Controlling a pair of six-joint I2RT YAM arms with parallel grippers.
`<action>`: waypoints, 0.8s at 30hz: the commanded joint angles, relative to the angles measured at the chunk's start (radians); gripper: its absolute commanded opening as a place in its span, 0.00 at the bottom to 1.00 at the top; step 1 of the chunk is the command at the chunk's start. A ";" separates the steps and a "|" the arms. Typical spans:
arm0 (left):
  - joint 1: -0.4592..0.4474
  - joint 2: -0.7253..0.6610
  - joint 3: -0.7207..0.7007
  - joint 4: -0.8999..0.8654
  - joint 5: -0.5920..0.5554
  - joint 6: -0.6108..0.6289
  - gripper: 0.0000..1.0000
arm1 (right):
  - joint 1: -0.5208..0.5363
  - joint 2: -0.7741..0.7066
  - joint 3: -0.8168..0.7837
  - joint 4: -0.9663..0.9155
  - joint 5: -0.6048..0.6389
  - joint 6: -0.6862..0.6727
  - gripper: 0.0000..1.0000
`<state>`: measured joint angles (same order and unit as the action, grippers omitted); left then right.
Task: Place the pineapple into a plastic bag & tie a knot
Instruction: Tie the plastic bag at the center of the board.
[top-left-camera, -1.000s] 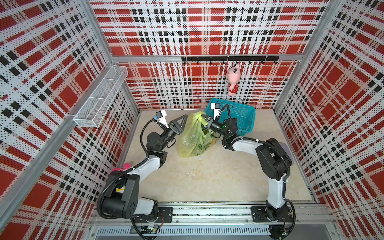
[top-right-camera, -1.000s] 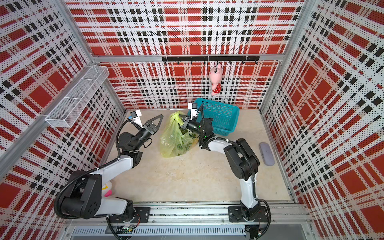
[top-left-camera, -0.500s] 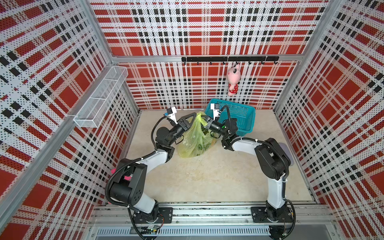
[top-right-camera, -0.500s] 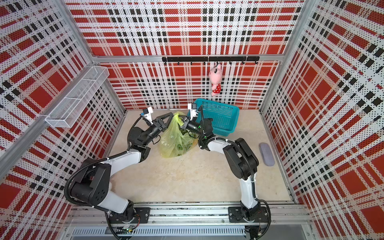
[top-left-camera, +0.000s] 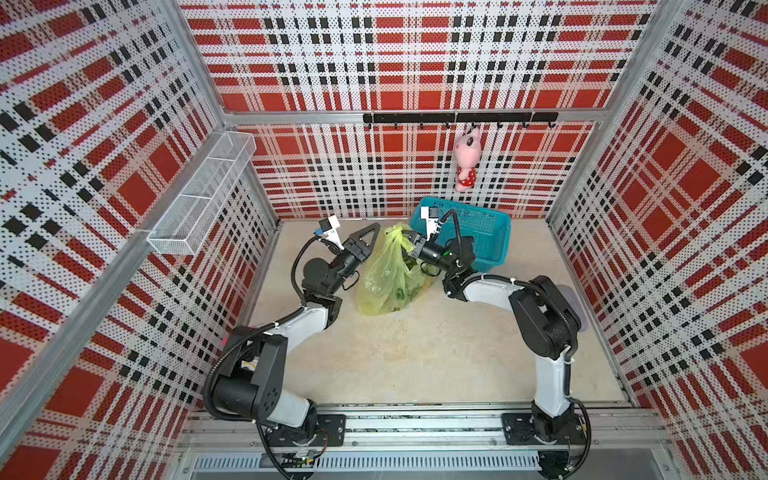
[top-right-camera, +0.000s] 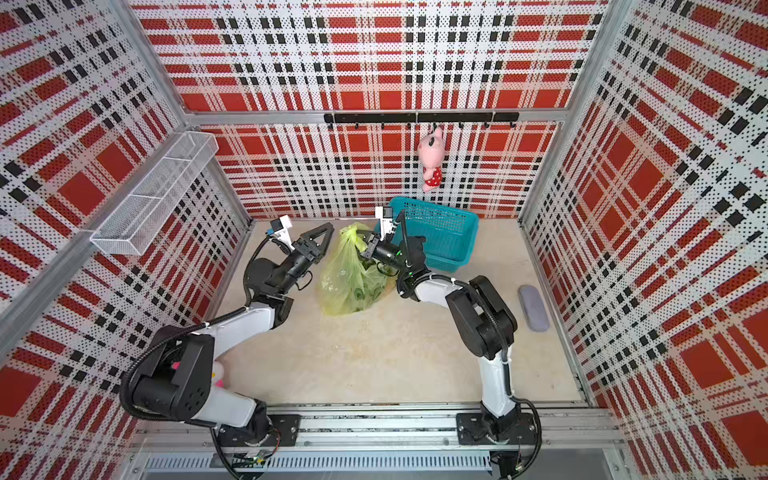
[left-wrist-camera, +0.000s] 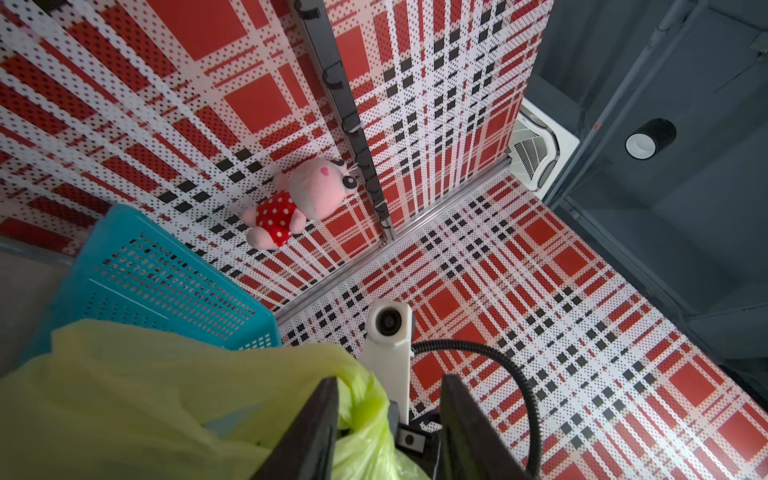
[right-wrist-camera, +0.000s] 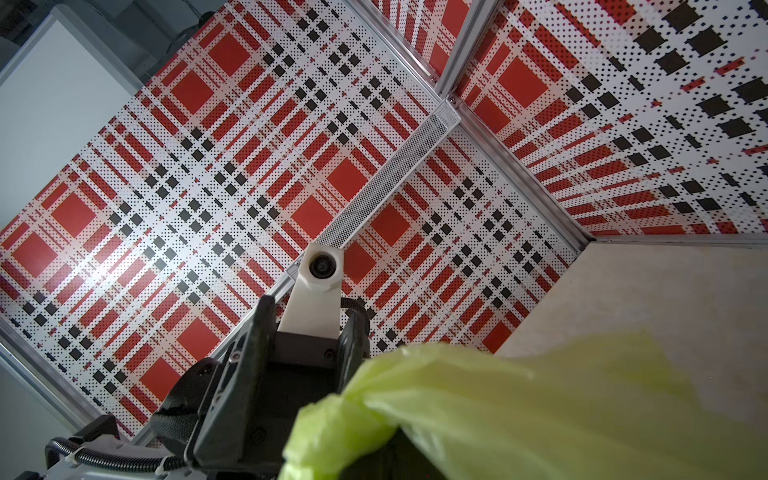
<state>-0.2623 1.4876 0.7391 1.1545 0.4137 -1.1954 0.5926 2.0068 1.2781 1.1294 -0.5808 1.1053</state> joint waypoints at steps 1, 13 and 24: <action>-0.002 0.009 0.014 -0.042 -0.039 0.041 0.46 | 0.003 0.014 0.032 0.064 -0.008 0.012 0.00; -0.038 0.096 0.104 -0.050 0.034 0.045 0.42 | 0.003 0.018 0.039 0.058 -0.021 0.014 0.00; -0.049 0.096 0.101 -0.050 0.073 0.053 0.29 | 0.003 0.030 0.062 0.054 -0.034 0.021 0.00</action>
<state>-0.2989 1.5780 0.8230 1.0893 0.4473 -1.1591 0.5926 2.0201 1.3048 1.1336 -0.6064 1.1164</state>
